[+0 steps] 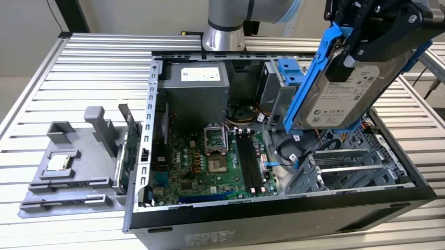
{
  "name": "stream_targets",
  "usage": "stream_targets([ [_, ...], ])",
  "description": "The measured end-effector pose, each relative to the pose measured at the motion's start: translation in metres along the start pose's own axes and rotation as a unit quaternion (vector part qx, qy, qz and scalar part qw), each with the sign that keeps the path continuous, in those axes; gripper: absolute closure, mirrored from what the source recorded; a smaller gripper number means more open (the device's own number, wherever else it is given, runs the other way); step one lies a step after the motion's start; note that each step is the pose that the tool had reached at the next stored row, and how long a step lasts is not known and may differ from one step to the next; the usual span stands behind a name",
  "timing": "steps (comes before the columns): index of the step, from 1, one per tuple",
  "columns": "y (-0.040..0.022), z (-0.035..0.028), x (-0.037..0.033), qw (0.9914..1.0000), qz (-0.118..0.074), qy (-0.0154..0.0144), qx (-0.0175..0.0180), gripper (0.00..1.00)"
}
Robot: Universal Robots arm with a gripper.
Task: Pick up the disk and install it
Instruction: 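Pick up the disk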
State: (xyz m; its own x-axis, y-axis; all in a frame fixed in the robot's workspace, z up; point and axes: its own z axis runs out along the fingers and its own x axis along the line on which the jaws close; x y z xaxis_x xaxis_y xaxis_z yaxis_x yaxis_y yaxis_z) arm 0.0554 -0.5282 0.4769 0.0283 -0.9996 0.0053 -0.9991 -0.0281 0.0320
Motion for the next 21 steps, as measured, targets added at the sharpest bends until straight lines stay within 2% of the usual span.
stream_targets([
  [2,-0.0041,-0.0001,0.0041,1.0,0.0,0.0001,0.0,1.0],
  [8,-0.0231,-0.0007,0.0145,1.0,0.0,0.0,0.0,1.0],
  [11,-0.0298,-0.0008,0.0201,1.0,0.0,0.0,0.0,1.0],
  [15,-0.0346,-0.0009,0.0238,1.0,-0.001,0.0001,0.0,1.0],
  [21,-0.0347,-0.0008,0.0238,1.0,-0.002,0.0001,0.0,1.0],
])
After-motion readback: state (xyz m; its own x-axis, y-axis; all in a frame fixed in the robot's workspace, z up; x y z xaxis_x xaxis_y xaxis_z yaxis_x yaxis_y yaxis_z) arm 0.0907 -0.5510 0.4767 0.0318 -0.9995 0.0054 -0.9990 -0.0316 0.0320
